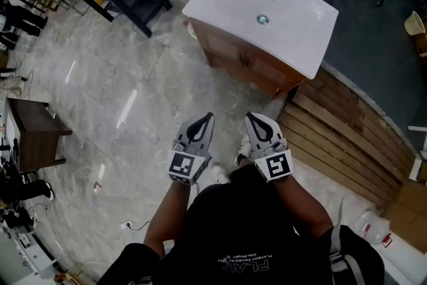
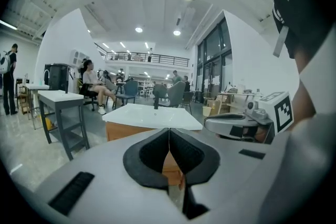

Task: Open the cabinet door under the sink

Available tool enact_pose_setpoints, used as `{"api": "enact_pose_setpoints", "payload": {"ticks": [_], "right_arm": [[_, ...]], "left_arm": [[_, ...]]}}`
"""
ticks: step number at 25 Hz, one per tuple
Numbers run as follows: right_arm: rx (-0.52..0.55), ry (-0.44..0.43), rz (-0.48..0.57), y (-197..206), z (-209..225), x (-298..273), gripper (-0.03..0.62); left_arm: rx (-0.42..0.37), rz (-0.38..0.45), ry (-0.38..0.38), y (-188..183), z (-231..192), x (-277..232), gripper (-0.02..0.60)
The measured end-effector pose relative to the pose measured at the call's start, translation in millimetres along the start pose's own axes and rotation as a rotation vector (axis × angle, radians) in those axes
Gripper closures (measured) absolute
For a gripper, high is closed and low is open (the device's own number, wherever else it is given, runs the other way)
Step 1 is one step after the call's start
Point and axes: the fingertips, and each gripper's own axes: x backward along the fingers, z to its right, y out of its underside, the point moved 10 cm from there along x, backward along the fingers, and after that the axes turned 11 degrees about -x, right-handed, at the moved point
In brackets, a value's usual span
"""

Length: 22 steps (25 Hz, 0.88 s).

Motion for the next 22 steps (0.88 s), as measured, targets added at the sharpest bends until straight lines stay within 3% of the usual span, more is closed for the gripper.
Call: {"api": "enact_pose_setpoints", "payload": {"ticks": [3,10,22], "right_arm": [[-0.008,0.012,-0.008,7,26,-8,0.572],[-0.041,0.054,-0.061,33,72,-27,0.572],[-0.092,0.162,-0.098,92,108,-52,0.572]], "left_arm": [[0.004,-0.012,0.003,1,-1,-28,0.559],[0.016,-0.126,0.045,18,-10,-83,0.558],[-0.002,-0.24,0.118,73,-39,-161,0.559]]}}
